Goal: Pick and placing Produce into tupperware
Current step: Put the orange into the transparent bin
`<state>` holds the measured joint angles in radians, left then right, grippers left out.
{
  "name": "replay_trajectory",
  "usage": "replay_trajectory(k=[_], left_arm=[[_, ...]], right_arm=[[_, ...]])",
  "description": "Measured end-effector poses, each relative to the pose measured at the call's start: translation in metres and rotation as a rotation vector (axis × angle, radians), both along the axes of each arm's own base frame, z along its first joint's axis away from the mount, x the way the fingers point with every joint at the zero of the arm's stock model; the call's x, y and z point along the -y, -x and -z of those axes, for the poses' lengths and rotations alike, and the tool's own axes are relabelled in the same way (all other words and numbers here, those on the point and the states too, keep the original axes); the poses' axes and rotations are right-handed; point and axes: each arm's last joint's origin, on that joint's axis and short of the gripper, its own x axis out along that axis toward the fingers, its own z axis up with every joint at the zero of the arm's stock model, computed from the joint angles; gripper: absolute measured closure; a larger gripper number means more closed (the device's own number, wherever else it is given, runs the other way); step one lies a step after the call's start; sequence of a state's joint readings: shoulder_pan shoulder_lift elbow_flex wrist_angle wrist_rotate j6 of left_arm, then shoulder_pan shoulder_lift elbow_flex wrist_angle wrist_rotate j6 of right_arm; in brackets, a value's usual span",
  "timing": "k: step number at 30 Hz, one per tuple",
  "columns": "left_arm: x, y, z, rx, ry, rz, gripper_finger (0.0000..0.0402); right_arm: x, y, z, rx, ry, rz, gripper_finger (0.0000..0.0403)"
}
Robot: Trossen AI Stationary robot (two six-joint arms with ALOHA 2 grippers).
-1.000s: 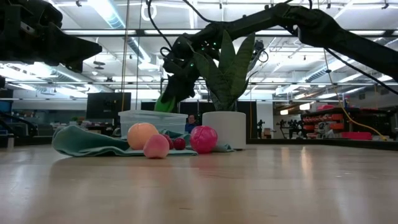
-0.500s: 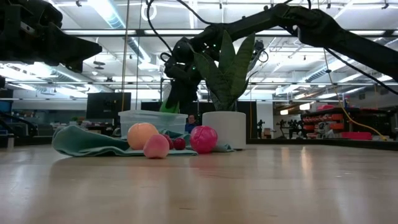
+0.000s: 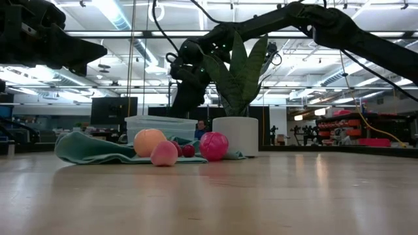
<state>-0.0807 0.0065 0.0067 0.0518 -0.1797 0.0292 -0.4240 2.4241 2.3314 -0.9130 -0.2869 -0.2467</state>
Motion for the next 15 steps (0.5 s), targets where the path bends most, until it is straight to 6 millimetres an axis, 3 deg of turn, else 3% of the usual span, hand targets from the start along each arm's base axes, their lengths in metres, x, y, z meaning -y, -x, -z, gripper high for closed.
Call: replay_trajectory(k=[6,10,15], left_arm=[[0.0,0.0,0.0,0.0,0.0,0.0,0.0349],[0.0,0.0,0.0,-0.001,0.0,0.0,0.035],[0.0,0.0,0.0,-0.002,0.0,0.0,0.0343]], right_arm=[[0.0,0.001,-0.006,0.004,0.039,0.0,0.0114],[-0.003,0.009,-0.038,0.071,0.086,-0.002,0.0114],[-0.013,0.029,-0.094,0.177,0.136,0.009,0.0115]])
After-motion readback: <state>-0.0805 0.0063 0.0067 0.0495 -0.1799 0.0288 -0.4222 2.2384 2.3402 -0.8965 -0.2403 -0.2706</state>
